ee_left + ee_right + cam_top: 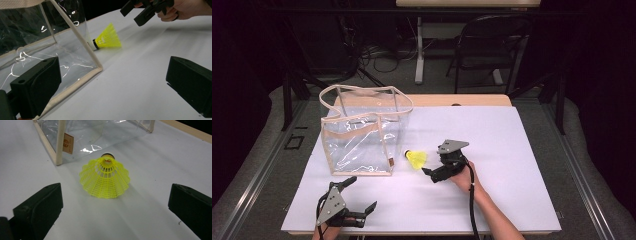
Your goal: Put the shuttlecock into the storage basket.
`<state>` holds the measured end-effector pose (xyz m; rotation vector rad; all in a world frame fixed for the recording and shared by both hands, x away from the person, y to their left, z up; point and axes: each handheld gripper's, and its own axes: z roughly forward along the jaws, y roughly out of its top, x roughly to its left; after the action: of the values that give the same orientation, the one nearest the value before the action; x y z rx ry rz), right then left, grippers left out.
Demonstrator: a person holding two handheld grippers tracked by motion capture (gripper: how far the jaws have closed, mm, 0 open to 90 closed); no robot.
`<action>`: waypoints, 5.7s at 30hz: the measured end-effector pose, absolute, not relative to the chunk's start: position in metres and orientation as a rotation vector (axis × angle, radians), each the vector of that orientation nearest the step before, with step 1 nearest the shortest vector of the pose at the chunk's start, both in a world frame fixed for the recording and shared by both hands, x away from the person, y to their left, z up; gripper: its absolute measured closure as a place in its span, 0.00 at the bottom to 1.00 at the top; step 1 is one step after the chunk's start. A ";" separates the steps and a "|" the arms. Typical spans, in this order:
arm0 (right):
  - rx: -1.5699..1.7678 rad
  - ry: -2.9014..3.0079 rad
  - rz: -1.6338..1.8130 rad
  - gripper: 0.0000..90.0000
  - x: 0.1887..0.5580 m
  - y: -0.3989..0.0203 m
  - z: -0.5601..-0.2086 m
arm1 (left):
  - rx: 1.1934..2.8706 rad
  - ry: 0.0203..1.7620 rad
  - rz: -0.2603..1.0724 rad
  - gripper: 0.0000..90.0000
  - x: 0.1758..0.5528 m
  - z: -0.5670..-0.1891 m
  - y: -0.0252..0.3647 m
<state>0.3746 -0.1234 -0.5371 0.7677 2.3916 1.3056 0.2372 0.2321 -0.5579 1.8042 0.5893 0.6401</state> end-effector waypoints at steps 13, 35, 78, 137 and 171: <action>0.744 2.434 1.247 0.11 0.389 -0.107 -0.534 | 1.802 0.588 0.639 0.00 0.237 -0.558 0.232; 0.720 2.498 1.109 0.65 0.406 -0.091 -0.545 | 1.801 0.584 0.631 0.00 0.238 -0.558 0.231; 0.697 2.528 1.107 1.00 0.407 -0.101 -0.542 | 1.813 0.578 0.632 0.00 0.239 -0.558 0.230; 0.836 2.425 1.153 0.99 0.382 -0.141 -0.504 | 1.814 0.566 0.626 0.00 0.239 -0.557 0.229; 0.837 2.373 1.221 0.99 0.373 -0.139 -0.474 | 1.822 0.563 0.626 0.00 0.237 -0.558 0.229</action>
<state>0.3735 -0.1393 -0.4737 0.8373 2.3729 1.2206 0.2367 0.2293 -0.5580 1.8217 0.5632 0.6262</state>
